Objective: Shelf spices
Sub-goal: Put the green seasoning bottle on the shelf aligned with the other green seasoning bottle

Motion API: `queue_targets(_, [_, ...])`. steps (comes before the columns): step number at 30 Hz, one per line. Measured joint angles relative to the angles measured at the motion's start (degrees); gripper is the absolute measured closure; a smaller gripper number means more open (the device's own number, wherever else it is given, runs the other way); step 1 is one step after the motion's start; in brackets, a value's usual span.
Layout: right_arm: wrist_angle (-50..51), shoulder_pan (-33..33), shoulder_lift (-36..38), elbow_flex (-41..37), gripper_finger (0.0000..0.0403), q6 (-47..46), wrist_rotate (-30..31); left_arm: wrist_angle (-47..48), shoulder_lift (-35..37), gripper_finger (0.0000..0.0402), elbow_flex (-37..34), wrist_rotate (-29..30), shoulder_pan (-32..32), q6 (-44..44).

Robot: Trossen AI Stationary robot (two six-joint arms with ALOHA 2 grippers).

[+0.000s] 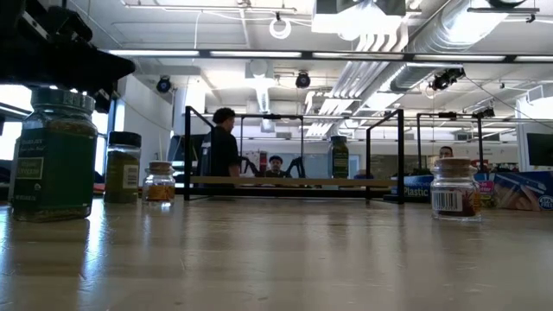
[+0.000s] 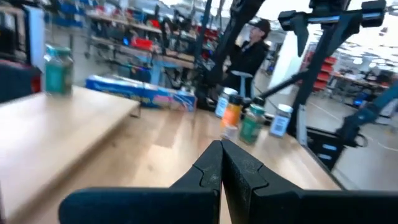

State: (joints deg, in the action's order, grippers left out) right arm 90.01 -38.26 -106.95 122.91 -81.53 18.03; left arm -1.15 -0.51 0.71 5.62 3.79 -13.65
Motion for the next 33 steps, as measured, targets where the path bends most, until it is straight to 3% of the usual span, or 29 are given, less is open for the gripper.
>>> queue_targets(5, [0.0,-2.2,-1.2,-2.8,0.0152,-8.6,-5.5,0.7,-0.5,0.0401,0.0,-3.6,0.0,-0.2])
queue_targets(15, [-0.7,-2.4,4.5,-26.6,0.0096,-12.8,-24.0,0.7,-0.7,0.0401,0.0,-3.4,0.0,0.3])
queue_targets(23, [-10.7,-5.5,8.9,-38.7,0.0088,-20.7,-24.4,0.7,-0.7,0.0401,0.0,-3.4,0.0,0.2])
queue_targets(33, [-15.0,-6.0,8.9,-42.8,0.0088,-28.1,-21.2,0.7,-0.7,0.0401,0.0,-3.4,0.0,-1.3])
